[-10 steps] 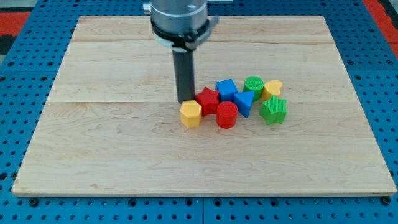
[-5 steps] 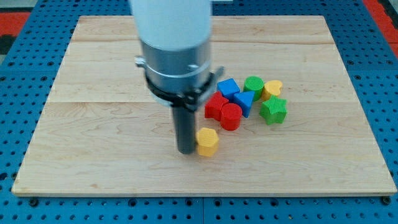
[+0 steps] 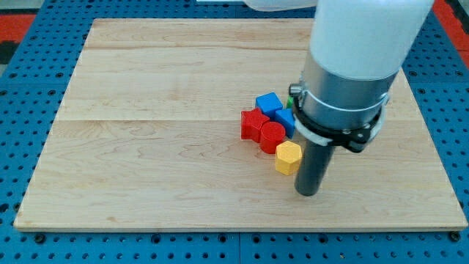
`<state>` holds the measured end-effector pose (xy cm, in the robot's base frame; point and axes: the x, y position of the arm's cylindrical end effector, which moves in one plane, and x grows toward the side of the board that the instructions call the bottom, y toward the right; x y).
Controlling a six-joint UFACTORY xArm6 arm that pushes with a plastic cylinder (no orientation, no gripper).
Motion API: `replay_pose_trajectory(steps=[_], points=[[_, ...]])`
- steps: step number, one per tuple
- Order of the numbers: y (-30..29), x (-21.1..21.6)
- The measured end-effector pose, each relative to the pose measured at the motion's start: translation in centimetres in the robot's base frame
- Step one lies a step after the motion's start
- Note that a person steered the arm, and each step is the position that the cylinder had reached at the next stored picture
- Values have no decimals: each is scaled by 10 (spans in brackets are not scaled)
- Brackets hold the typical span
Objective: Place the yellow hexagon at the bottom of blue triangle
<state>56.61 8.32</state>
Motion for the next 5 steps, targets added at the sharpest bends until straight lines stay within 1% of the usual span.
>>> replay_pose_trajectory(steps=[1,2,3,4,5], points=[[-40,0],[-55,-11],[-30,-19],[13,-21],[26,-33]])
